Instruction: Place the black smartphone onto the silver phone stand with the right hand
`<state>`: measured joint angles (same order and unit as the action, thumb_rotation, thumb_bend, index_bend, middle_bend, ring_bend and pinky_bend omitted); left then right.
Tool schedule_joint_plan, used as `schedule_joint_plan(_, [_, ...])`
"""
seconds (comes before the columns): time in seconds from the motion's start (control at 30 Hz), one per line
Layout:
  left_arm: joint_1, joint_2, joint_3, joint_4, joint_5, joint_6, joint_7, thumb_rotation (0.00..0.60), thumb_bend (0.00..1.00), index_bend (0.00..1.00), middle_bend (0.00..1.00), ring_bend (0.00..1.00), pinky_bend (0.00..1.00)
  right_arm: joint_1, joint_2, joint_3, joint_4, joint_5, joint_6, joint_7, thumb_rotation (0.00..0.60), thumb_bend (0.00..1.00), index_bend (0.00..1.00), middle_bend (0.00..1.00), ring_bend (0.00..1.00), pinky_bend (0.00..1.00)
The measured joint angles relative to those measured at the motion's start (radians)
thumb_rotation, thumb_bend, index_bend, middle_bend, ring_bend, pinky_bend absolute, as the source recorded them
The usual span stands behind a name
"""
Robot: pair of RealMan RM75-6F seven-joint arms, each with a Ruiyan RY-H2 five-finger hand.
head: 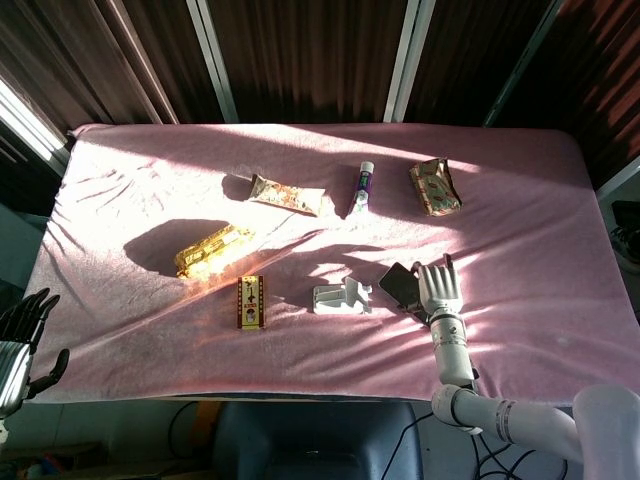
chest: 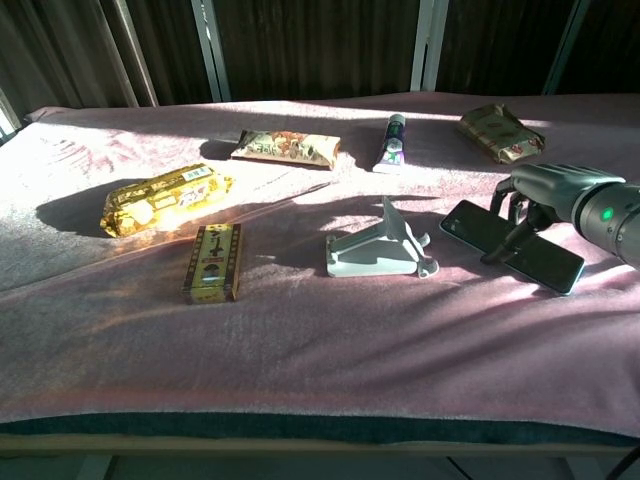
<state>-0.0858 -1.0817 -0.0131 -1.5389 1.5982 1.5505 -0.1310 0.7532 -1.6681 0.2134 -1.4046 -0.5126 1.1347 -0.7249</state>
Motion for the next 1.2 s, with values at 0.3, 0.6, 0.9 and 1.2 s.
schedule_joint_plan(0.3, [0.002,0.001,-0.001,0.002,-0.001,0.003,-0.005,0.600,0.41,0.00,0.00,0.02,0.12,-0.005,-0.037,0.004,0.035,-0.055,0.014,0.022,0.600,0.30,1.00,0.77,0.53,0.34])
schedule_joint_plan(0.6, [0.004,0.003,0.000,0.002,0.001,0.007,-0.009,0.600,0.41,0.00,0.00,0.02,0.12,-0.024,-0.040,0.033,0.028,-0.119,0.028,0.088,0.600,0.32,1.00,0.78,0.56,0.40])
schedule_joint_plan(0.9, [0.005,0.002,0.001,0.001,0.000,0.006,-0.005,0.600,0.41,0.00,0.00,0.02,0.12,-0.048,0.019,0.044,-0.066,-0.236,0.051,0.153,0.600,0.32,1.00,0.78,0.56,0.43])
schedule_joint_plan(1.2, [0.002,-0.001,-0.002,-0.002,-0.006,-0.002,0.007,0.600,0.41,0.00,0.00,0.02,0.12,-0.071,0.042,-0.007,-0.047,-0.569,0.064,0.373,0.600,0.32,1.00,0.78,0.56,0.48])
